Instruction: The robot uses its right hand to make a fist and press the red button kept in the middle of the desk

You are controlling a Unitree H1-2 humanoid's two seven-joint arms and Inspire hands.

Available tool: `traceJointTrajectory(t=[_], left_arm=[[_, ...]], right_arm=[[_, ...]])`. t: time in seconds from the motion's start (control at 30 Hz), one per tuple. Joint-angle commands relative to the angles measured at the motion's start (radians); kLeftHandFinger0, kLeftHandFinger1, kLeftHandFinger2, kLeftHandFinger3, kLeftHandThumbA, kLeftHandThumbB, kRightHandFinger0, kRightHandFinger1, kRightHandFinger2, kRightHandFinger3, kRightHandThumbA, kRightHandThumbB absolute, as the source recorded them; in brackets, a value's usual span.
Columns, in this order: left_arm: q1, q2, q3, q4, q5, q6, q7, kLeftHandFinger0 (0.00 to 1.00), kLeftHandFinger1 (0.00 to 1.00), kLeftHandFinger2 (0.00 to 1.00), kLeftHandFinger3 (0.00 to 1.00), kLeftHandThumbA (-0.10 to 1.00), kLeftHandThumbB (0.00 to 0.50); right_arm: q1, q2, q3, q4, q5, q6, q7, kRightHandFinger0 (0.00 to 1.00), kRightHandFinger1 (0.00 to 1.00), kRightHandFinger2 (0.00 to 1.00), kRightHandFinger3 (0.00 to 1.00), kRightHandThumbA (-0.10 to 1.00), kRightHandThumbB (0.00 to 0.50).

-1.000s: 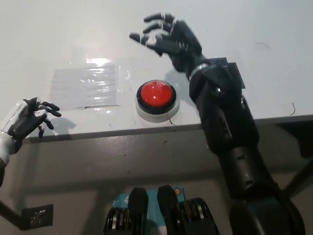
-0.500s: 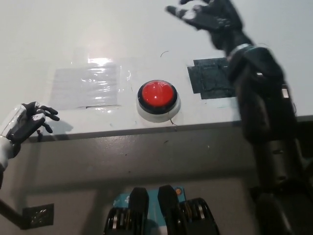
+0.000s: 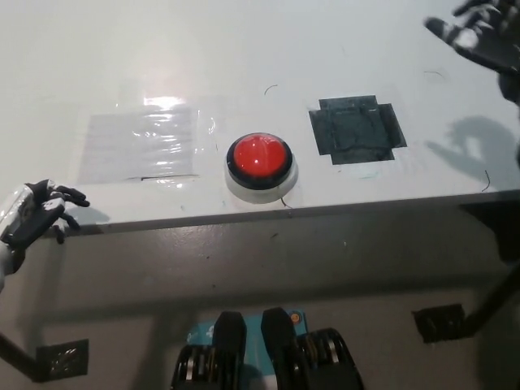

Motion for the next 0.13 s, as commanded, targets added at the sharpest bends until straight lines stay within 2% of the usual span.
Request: traceJointTrajectory(t=[0.0,0.1], left_arm=[[-0.011,0.032,0.013,-0.037,0.000,-0.012,0.003,0.22,0.32,0.47,0.61,0.51,0.000],[-0.012,0.030,0.016,-0.037,-0.003,-0.009,0.002,0.22,0.33,0.48,0.62,0.50,0.000]], right_arm=[[0.037,-0.031,-0.038,-0.079,0.037,0.045,-0.006,0.04,0.22,0.34,0.54,1.00,0.286],[0.071,-0.037,-0.050,-0.096,0.032,0.045,-0.008,0.02,0.22,0.35,0.55,1.00,0.268]])
